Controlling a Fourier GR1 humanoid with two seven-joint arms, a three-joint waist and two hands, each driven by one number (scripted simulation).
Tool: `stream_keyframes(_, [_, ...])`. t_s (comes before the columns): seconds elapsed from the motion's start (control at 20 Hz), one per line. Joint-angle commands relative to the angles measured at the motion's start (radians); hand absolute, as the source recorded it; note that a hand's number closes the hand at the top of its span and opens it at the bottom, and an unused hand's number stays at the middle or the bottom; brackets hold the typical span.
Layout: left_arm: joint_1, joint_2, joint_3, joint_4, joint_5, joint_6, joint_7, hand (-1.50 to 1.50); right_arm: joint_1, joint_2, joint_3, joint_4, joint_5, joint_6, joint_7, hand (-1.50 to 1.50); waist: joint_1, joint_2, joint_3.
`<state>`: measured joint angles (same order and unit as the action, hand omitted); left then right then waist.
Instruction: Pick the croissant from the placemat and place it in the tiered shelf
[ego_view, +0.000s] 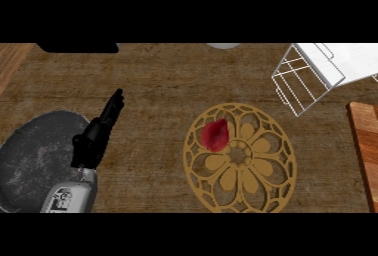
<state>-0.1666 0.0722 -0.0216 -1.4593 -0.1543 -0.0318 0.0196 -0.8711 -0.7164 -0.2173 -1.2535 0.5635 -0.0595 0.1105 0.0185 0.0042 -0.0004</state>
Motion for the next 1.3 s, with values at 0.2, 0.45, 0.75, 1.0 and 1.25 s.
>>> stream_keyframes(0.2, [-0.012, 0.011, 0.007, -0.016, 0.019, -0.026, 0.022, 0.0, -0.11, 0.088, -0.141, 0.22, -0.158, -0.062, -0.115, 1.5, 0.013, 0.0, 0.002])
stream_keyframes(0.45, [0.013, -0.016, -0.01, 0.01, -0.01, 0.006, -0.014, 0.0, -0.179, 0.064, -0.16, 0.45, -0.157, -0.093, -0.269, 1.5, 0.004, 0.002, 0.001])
stream_keyframes(0.75, [-0.043, -0.028, -0.011, 0.016, -0.026, 0.025, 0.027, 0.0, -0.215, 0.052, -0.174, 0.582, -0.172, -0.111, -0.396, 1.5, -0.001, 0.002, 0.001])
stream_keyframes(1.0, [-0.039, -0.011, -0.002, 0.022, -0.011, 0.0, 0.017, 0.0, -0.21, -0.016, -0.128, 0.695, 0.003, -0.316, -0.266, -1.5, 0.017, 0.011, 0.0])
stream_keyframes(1.25, [-0.036, 0.022, 0.02, -0.025, 0.02, -0.04, 0.062, 0.0, -0.229, -0.041, -0.144, 0.791, -0.006, -0.303, -0.282, -1.5, 0.008, 0.003, 0.001])
